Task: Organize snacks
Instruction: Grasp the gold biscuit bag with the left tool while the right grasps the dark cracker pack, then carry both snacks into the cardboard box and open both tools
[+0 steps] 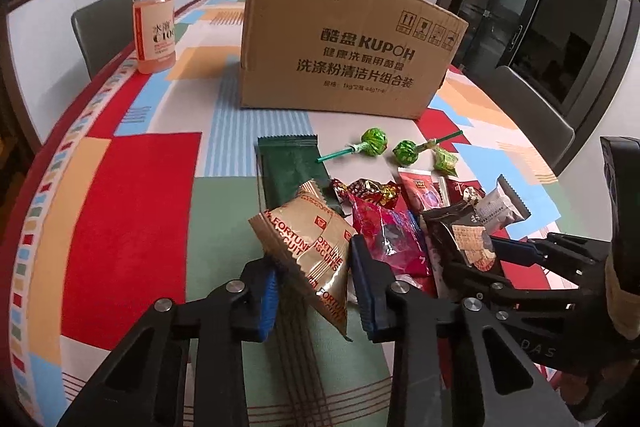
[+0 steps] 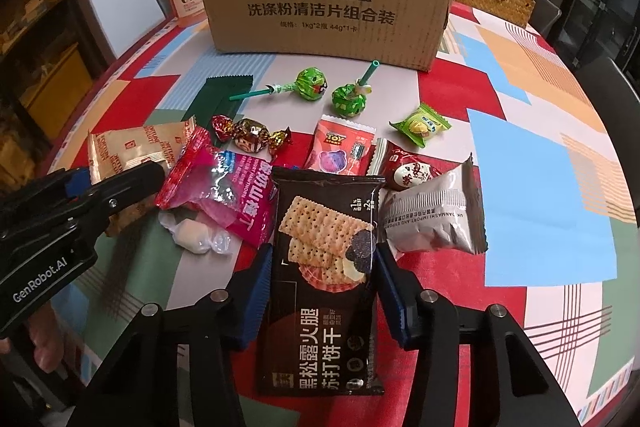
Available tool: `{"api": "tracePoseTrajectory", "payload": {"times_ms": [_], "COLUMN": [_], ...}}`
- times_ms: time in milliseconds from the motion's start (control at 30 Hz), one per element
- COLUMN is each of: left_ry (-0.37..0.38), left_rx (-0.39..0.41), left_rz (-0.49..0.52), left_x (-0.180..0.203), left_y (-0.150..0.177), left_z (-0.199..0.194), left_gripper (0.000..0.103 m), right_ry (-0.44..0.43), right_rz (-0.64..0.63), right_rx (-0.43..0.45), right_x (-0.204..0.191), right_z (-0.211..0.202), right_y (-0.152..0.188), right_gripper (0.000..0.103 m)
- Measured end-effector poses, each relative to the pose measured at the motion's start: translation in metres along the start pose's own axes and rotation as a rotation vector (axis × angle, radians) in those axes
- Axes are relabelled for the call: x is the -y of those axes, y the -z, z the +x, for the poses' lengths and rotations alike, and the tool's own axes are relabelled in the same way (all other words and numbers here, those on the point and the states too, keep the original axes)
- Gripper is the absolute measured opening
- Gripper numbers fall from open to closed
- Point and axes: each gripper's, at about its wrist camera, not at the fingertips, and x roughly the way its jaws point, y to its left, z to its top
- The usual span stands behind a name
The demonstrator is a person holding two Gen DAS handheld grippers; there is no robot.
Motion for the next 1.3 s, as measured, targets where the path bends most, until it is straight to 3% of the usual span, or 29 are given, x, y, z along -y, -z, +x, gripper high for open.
{"api": "tracePoseTrajectory", "payload": {"times_ms": [667,1300], "left_ry": [-0.103,-0.184], "left_rx": [0.132,0.370], "left_rz": [0.066,0.140], "left_x": [0.029,0.053], "left_y": [-0.012,-0.096], "left_z": [-0.066,-0.088], "left_gripper": [0.031,0.031], "right_ry": [-0.075,-0.125], "right_rz": [-0.005,0.006], "right_rx": [0.172,0.425], "right_x": [-0.001,0.025], "right_z": [-0.059,-0.107], "right_y": [-0.010,-0.082], "right_gripper": [0.050,0.050]}}
